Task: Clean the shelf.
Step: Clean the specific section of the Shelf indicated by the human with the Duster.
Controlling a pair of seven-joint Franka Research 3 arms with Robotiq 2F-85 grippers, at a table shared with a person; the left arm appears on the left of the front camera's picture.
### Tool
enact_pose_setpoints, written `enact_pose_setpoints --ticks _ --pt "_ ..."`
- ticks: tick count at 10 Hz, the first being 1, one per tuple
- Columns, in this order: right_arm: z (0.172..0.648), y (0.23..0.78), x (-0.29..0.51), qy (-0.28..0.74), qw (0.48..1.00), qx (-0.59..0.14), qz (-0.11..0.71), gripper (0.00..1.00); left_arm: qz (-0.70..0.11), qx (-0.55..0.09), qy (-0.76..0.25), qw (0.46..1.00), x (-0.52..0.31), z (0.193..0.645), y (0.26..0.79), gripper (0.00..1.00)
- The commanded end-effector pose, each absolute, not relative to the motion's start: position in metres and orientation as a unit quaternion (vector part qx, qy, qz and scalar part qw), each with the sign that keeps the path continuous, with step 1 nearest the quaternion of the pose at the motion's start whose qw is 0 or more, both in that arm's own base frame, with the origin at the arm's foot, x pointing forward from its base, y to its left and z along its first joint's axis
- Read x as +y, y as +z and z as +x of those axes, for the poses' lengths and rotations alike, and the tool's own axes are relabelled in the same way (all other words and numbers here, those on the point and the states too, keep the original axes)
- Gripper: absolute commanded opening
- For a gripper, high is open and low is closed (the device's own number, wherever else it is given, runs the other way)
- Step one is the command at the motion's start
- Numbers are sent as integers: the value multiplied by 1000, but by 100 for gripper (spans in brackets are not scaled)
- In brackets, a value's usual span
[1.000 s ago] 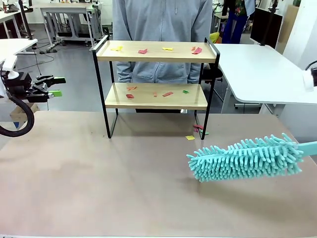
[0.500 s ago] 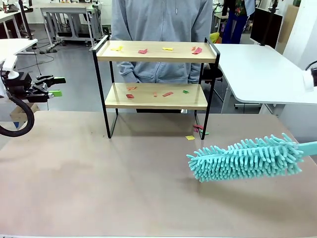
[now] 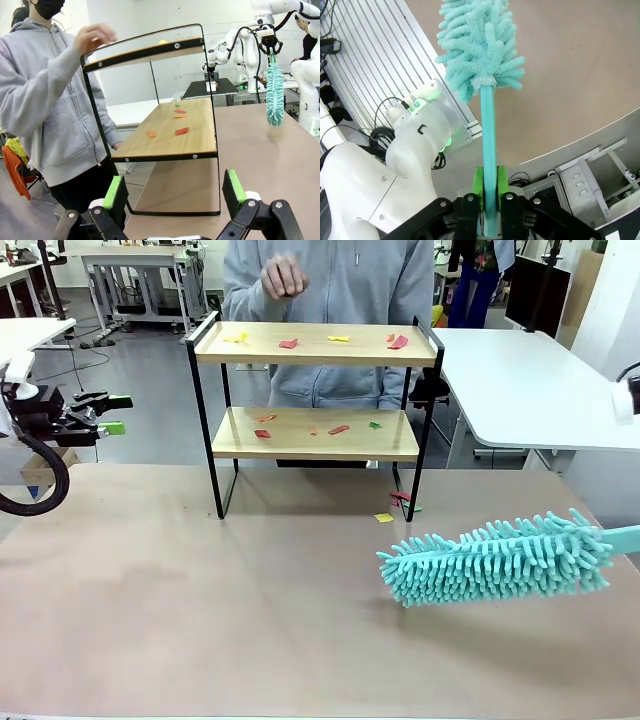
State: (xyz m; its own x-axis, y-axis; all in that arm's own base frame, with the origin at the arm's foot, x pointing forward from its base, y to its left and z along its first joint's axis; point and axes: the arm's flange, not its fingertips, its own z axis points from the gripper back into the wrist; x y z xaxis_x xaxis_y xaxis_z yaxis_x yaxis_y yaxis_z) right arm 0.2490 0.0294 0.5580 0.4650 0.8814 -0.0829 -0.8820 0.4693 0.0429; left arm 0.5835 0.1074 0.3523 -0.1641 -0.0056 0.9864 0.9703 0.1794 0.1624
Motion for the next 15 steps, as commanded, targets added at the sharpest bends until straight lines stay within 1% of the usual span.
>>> enact_pose_setpoints --ticks 1,13,14,15 --pt "249 560 29 513 857 45 -6 13 -411 -587 -490 497 107 581 356 100" --pt "249 560 29 513 857 45 -6 13 -411 -587 -490 497 107 581 356 100" --pt "249 558 29 515 856 47 -3 13 -411 -587 -490 497 107 581 356 100" --pt "253 574 45 494 868 37 23 13 -411 -587 -490 497 107 581 356 100"
